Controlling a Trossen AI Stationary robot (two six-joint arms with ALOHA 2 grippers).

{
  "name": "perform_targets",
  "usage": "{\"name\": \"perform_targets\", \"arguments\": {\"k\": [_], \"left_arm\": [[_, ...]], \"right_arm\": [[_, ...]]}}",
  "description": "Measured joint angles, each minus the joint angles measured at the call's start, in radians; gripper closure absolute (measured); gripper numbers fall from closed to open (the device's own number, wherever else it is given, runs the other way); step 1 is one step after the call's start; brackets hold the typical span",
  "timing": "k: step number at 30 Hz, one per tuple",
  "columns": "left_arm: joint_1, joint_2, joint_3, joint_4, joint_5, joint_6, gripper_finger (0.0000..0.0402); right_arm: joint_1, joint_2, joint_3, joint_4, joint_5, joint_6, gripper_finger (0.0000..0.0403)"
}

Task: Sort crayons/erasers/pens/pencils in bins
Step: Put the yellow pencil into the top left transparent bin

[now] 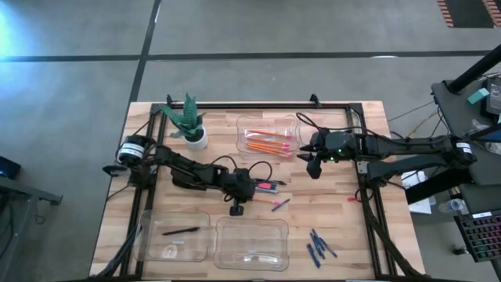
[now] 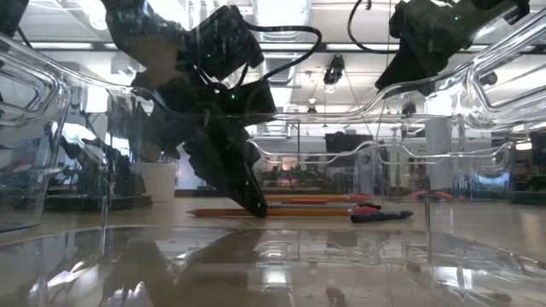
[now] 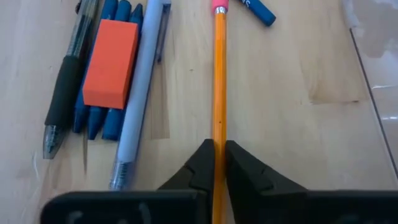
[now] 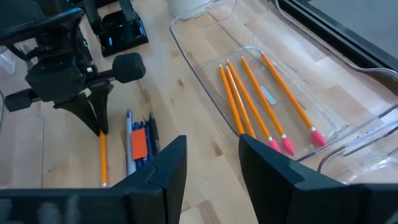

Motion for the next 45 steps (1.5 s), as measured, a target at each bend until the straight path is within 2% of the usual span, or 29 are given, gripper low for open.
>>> {"name": "perform_targets", "arguments": {"k": [7,12,19,24,27,34,39,45], "left_arm": [[-0.001,-0.018,0.000,-0.001,0.006,0.009,0.0392],[-0.004,-0.082,0.020,0.000,-0.011,0.083,0.0395],[0.009,-0.206,0.037,0.004,-0.201,0.112,0.0396],[0.036,-0.259,0.067,0.007,-0.466,0.181,0.0395],[0.072,-0.259,0.114,0.012,-0.553,0.254,0.0395],[0.231,-0.223,0.154,0.147,-0.532,0.308,0.0394],[0.324,-0.174,0.148,0.151,-0.464,0.211,0.0393],[0.363,-0.061,0.168,0.175,-0.424,0.108,0.0393]], "right_arm": [[0.000,0.000,0.000,0.000,0.000,0.000,0.0268],[0.000,0.000,0.000,0.000,0.000,-0.007,0.0268],[-0.001,0.000,0.005,0.000,0.000,-0.025,0.0268],[-0.001,0.000,0.006,0.001,0.000,-0.035,0.0268],[-0.001,0.000,0.006,0.011,0.001,-0.047,0.0268],[-0.001,0.000,0.006,0.030,0.000,-0.061,0.0268],[-0.001,0.000,0.006,0.030,0.000,-0.042,0.0268],[-0.001,0.000,0.006,0.036,0.000,-0.042,0.0268]]}}
